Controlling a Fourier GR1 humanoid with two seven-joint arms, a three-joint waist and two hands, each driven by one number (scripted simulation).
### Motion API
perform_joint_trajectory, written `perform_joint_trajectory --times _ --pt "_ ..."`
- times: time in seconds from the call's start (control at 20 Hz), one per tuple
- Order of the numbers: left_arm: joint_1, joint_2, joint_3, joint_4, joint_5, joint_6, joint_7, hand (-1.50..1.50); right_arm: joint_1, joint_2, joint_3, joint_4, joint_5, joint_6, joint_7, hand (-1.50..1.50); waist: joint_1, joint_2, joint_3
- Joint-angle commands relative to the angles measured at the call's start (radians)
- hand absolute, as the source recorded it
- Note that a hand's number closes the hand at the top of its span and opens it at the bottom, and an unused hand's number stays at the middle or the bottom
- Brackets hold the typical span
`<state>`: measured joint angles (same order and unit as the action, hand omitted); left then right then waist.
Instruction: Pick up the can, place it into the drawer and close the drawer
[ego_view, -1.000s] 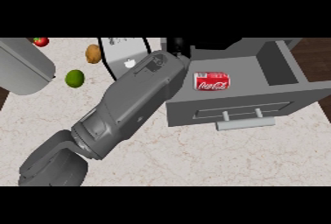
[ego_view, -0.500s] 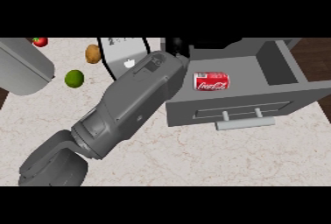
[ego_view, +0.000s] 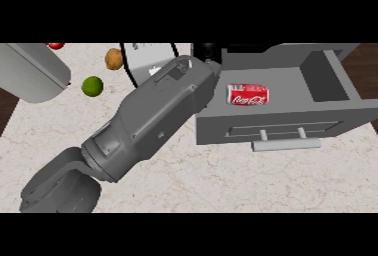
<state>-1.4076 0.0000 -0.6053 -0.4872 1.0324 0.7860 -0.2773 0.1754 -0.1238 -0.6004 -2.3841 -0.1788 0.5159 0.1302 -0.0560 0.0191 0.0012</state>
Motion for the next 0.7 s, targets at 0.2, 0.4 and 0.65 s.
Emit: perform_joint_trajectory --times 0.2,0.4,0.65 --pt "-0.016 0.0 -0.005 -0.009 0.016 0.009 -0.018 -1.5 -0.127 0.034 0.246 -0.028 0.431 -0.046 -0.013 -1.5 0.041 -0.003 -0.001" --pt "0.019 0.0 0.006 -0.018 0.021 0.001 0.004 -1.5 -0.208 0.017 0.355 0.061 0.617 -0.085 -0.02 -1.5 0.062 -0.01 -0.002" --pt "-0.025 0.0 0.013 -0.022 0.007 0.024 0.055 -1.5 -0.293 0.039 0.507 0.235 0.866 -0.207 -0.114 -1.5 0.065 -0.013 -0.001"
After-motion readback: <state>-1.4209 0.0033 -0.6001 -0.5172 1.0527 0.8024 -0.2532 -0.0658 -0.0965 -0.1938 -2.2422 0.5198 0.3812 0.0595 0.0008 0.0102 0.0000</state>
